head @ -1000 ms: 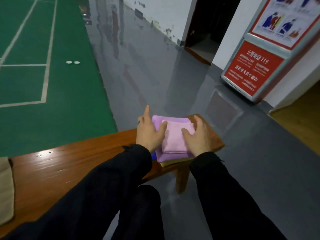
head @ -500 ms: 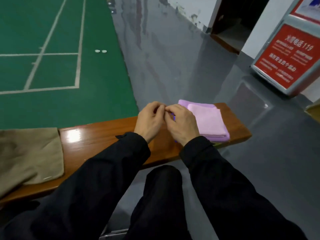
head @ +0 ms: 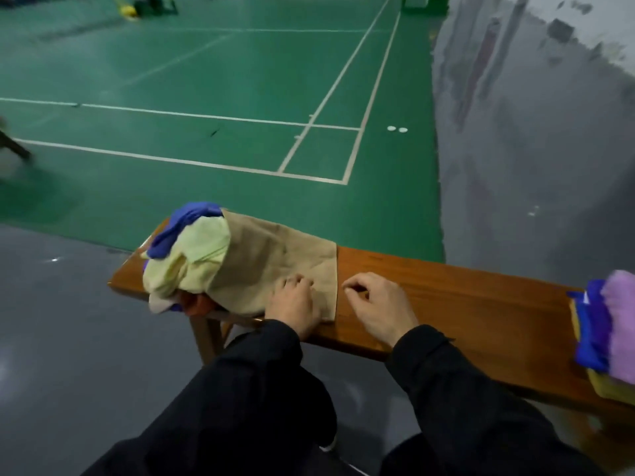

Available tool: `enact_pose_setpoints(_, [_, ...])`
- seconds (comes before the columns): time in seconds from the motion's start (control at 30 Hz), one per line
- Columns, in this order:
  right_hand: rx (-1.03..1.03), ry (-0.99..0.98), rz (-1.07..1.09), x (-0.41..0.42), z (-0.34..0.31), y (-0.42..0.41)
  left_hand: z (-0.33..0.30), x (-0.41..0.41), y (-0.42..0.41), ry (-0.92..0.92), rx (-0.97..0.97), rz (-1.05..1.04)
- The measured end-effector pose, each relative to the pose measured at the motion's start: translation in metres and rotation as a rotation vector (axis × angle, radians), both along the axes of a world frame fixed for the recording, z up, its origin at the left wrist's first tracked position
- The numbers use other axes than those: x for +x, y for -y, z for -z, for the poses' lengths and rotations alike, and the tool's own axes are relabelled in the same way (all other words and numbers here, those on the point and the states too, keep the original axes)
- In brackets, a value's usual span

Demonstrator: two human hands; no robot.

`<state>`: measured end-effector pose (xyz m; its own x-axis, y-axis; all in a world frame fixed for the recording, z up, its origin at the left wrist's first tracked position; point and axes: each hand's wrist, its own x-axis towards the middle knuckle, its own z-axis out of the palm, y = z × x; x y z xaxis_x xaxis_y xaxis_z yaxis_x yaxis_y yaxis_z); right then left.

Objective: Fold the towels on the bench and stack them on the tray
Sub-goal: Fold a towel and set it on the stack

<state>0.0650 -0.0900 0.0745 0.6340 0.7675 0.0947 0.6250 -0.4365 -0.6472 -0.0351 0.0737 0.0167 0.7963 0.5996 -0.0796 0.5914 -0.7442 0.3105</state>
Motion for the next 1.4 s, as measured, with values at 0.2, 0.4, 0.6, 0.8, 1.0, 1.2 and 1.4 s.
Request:
enact_pose_setpoints(0.2, [-0.058, -0.044, -0.027, -0.008, 0.014, 0.001, 0.038, -0.031, -0.036, -0.031, 0.119, 0.012])
enact_pose_setpoints(0.4, [0.069, -0.258, 0.127, 0.005, 0.010, 0.021, -0.054, 0.012, 0.006, 0.741, -0.139, -0.065])
enact_pose_setpoints(0.6, [0.533, -0.194, 0.292, 0.019, -0.030, 0.045, -0.165, 0.046, 0.029, 0.792, -0.260, 0.270])
enact_pose_setpoints(0.8, [0.421, 0.422, 0.093, 0.053, -0.103, 0.082, -0.192, 0.061, 0.057, 0.413, -0.070, 0.785])
enact_pose_setpoints(1.0, [0.278, 0.488, 0.158, 0.081, -0.121, 0.111, -0.176, 0.074, 0.050, 0.392, 0.070, 0.659])
enact_pose_setpoints(1.2, [0.255, 0.525, 0.416, 0.120, -0.143, 0.123, -0.173, 0.083, 0.023, 0.593, 0.129, 0.339])
enact_pose_setpoints(1.4, [0.345, 0.434, 0.418, 0.112, -0.139, 0.145, -0.173, 0.066, 0.027, 0.875, 0.262, 0.433])
